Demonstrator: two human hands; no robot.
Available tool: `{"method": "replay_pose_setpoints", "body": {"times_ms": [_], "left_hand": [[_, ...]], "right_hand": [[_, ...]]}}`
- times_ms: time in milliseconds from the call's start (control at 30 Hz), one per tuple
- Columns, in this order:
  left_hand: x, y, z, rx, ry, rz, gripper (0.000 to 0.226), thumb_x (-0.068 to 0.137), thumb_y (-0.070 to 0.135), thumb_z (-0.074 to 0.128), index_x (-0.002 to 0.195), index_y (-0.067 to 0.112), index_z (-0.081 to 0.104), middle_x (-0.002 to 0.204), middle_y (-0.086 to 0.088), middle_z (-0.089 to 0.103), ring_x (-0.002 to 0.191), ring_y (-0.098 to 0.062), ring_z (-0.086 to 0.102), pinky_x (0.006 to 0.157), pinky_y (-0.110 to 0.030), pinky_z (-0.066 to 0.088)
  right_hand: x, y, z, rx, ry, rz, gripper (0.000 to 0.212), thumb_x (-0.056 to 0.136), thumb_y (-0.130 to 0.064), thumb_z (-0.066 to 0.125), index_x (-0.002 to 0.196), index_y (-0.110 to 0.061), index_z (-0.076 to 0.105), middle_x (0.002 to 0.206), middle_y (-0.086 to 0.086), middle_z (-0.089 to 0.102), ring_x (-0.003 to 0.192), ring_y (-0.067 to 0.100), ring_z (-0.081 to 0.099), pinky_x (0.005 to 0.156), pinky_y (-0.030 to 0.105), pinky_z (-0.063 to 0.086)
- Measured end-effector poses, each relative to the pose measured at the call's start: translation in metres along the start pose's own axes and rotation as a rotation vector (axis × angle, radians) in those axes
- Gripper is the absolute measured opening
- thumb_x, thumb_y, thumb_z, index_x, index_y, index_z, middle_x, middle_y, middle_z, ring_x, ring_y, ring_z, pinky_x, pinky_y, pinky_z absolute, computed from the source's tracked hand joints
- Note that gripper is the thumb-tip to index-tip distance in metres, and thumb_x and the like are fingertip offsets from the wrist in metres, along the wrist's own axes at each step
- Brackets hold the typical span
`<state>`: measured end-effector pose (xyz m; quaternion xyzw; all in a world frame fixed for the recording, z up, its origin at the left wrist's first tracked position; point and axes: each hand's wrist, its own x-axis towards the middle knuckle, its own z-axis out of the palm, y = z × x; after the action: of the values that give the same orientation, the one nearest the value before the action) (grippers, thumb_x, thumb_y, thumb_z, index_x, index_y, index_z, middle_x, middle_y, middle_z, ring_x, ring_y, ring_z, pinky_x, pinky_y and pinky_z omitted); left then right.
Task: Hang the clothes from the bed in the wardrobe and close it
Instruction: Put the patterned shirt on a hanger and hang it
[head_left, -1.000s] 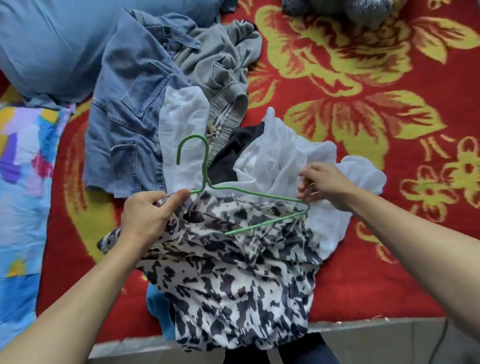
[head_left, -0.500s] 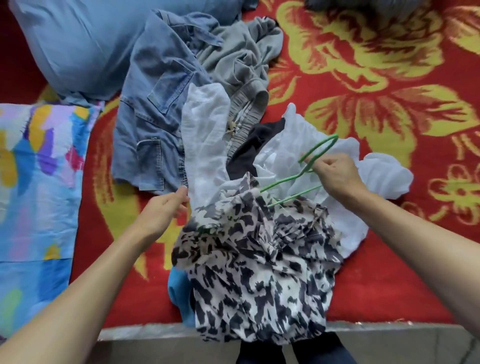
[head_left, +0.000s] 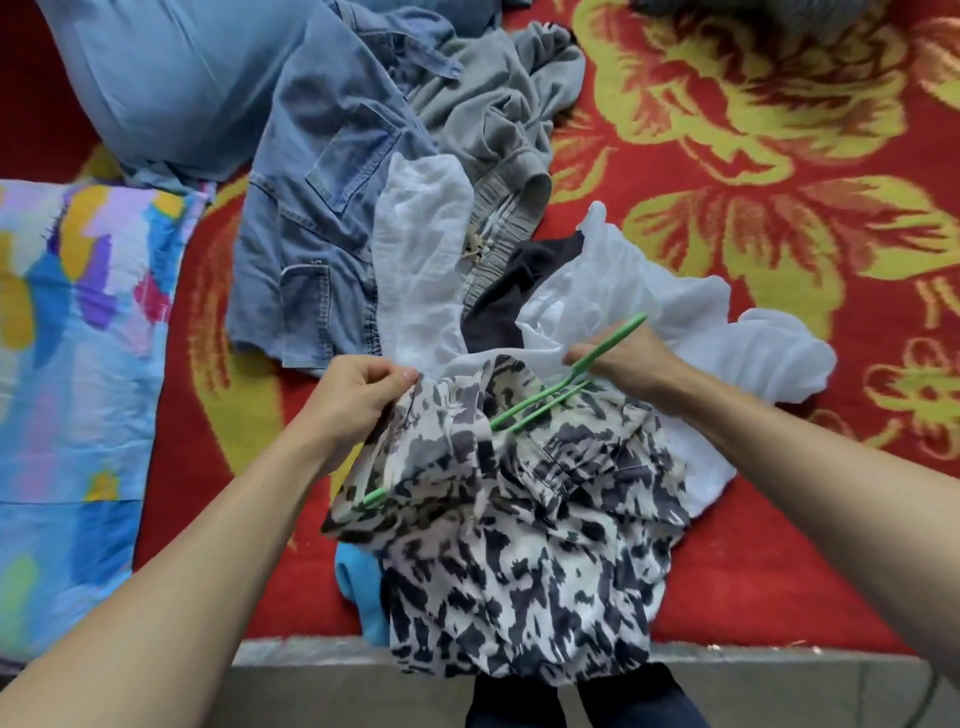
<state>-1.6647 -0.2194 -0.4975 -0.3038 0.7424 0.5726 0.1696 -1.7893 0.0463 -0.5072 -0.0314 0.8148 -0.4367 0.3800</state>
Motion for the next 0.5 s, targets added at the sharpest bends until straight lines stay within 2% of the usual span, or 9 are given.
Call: {"method": "replay_pose_setpoints", "body": {"times_ms": [67,100,133,167,233,300,333,400,500], "left_hand": [[0.006,0.000,0.007,0.075,0.031,0.031,0.024,0.089,0.024,0.065,0.074,0.007,0.073,0.070,-0.006,0.065,0.068,-0.016,0.054,0.071,-0.032,0.042],[0.008,-0.002,0.008,0.084,0.071,0.029,0.021,0.089,0.024,0.066,0.074,0.011,0.073,0.072,-0.003,0.068,0.071,-0.013,0.057,0.075,-0.032,0.045],[0.008,-0.003,0.008,0.059,0.111,0.012,0.019,0.089,0.023,0.066,0.075,0.013,0.074,0.078,-0.003,0.071,0.076,-0.013,0.059,0.078,-0.031,0.046],[0.007,-0.004,0.006,0.018,0.139,-0.009,0.018,0.090,0.023,0.065,0.078,0.013,0.074,0.084,-0.005,0.072,0.081,-0.015,0.061,0.078,-0.030,0.047],[0.004,-0.006,-0.001,-0.041,0.123,-0.027,0.020,0.092,0.023,0.061,0.087,0.009,0.072,0.089,-0.009,0.070,0.075,-0.013,0.060,0.066,-0.023,0.045],[-0.003,-0.011,-0.014,-0.021,0.062,-0.074,0.024,0.094,0.027,0.058,0.096,0.007,0.070,0.087,-0.006,0.070,0.062,-0.004,0.060,0.055,-0.015,0.043],[-0.006,-0.016,-0.021,-0.009,0.038,-0.105,0.027,0.093,0.032,0.058,0.098,0.009,0.070,0.087,-0.005,0.070,0.065,-0.004,0.063,0.058,-0.015,0.046],[-0.012,-0.025,-0.035,-0.050,-0.021,-0.187,0.041,0.087,0.049,0.059,0.102,0.013,0.071,0.097,-0.009,0.073,0.085,-0.018,0.067,0.075,-0.030,0.048],[-0.022,-0.028,-0.040,-0.224,-0.106,-0.234,0.060,0.081,0.060,0.055,0.110,0.010,0.068,0.103,-0.013,0.070,0.085,-0.022,0.060,0.079,-0.038,0.045]], "right_hand": [[-0.003,-0.006,0.017,0.001,-0.051,-0.019,0.025,0.085,-0.027,0.070,0.061,-0.020,0.076,0.048,-0.003,0.048,0.049,0.015,0.036,0.049,0.025,0.029],[-0.004,-0.009,0.023,-0.003,-0.054,-0.032,0.030,0.081,-0.036,0.071,0.075,-0.007,0.077,0.054,0.004,0.047,0.054,0.017,0.034,0.050,0.026,0.028],[-0.001,-0.007,0.027,-0.018,-0.053,-0.051,0.047,0.077,-0.043,0.070,0.081,0.003,0.072,0.058,0.008,0.044,0.056,0.018,0.032,0.050,0.026,0.027],[0.001,-0.009,0.027,-0.025,-0.048,-0.043,0.055,0.074,-0.045,0.067,0.078,0.009,0.067,0.060,0.009,0.041,0.055,0.019,0.030,0.050,0.025,0.026],[0.006,-0.009,0.018,0.008,-0.001,0.003,0.042,0.077,-0.035,0.067,0.062,0.004,0.059,0.059,0.008,0.037,0.053,0.018,0.026,0.052,0.026,0.025],[0.010,-0.010,0.005,0.069,0.066,0.072,0.031,0.080,-0.028,0.068,0.069,0.000,0.063,0.056,0.006,0.037,0.056,0.018,0.028,0.055,0.028,0.024],[0.012,-0.012,-0.003,0.087,0.122,0.108,0.033,0.077,-0.028,0.067,0.066,0.002,0.062,0.051,0.003,0.038,0.056,0.018,0.030,0.055,0.028,0.023],[0.018,-0.012,-0.018,0.109,0.248,0.170,0.032,0.078,-0.023,0.062,0.053,-0.009,0.047,0.039,-0.007,0.038,0.051,0.017,0.028,0.050,0.027,0.021],[0.023,-0.014,-0.035,0.117,0.354,0.224,0.034,0.076,-0.020,0.062,0.051,-0.015,0.038,0.043,-0.003,0.038,0.051,0.017,0.027,0.051,0.030,0.021]]}}
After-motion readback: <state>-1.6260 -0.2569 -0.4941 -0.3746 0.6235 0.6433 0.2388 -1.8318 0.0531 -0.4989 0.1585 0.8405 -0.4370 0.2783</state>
